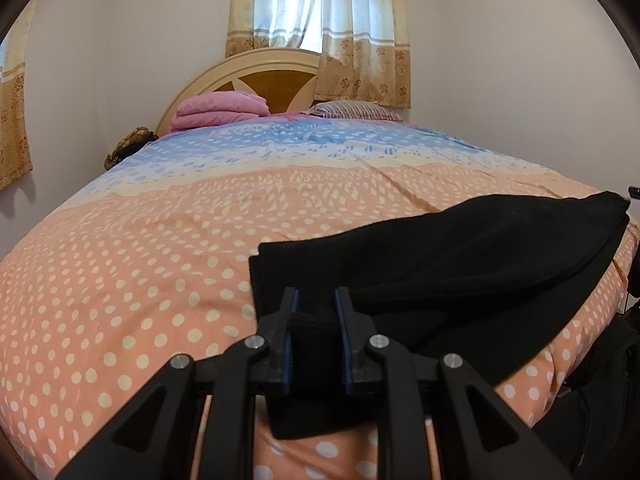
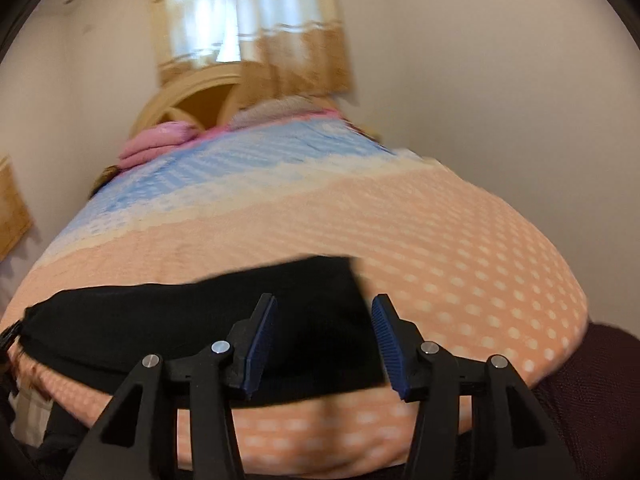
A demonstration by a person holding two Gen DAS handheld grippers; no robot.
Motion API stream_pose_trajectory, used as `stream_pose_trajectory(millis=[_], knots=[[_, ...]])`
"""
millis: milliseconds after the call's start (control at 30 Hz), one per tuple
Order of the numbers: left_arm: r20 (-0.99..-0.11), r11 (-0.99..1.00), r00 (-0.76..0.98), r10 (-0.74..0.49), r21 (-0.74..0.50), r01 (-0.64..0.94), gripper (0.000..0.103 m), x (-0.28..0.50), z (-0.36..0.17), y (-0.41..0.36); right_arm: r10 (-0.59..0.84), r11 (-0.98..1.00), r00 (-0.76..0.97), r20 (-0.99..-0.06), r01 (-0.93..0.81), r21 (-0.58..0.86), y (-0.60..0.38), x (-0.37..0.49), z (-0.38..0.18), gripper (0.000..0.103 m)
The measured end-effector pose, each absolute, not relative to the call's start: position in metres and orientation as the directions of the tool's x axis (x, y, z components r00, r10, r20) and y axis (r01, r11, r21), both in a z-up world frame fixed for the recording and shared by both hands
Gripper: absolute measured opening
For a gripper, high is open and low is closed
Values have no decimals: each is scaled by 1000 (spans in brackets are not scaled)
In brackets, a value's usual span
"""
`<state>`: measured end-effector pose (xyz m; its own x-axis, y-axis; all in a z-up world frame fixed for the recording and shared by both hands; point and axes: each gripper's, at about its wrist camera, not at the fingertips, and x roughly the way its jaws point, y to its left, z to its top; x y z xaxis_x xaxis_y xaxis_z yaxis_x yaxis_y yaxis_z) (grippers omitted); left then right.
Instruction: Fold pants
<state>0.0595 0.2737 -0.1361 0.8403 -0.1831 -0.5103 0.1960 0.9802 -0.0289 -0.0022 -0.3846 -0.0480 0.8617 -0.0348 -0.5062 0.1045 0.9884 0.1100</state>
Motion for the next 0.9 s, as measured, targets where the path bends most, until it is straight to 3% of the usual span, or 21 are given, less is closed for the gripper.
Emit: stream_pose_trajectory(millis=[333,467,567,667,733,800,900], knots=[[-497,981,849,-178,-26,191,20,56,-134,269,334,889,697,-634,-456,-33,-150,47,-84,51],[-499,979,849,-174,7,205,20,55,-129,264,368,798,641,-673,-589,-125,-80,54,-111,51],[-503,974,848,-165,55,222,20,52,-126,261,311,752,648,-695,-615,-236,-56,64,-132,51],[-507,964,850,-147,121,239,19,51,-124,255,289,739,632,-719,-625,-252,-51,70,-146,49],[-506,955,852,-132,167,247,18,52,-122,250,272,750,650,-710,-605,-267,-52,75,-146,17],[-501,946,856,-128,198,257,17,54,-118,247,285,762,647,-707,-601,-242,-56,76,-139,4],[-483,932,866,-128,240,272,17,55,-105,246,295,771,668,-683,-589,-242,-60,71,-122,3]])
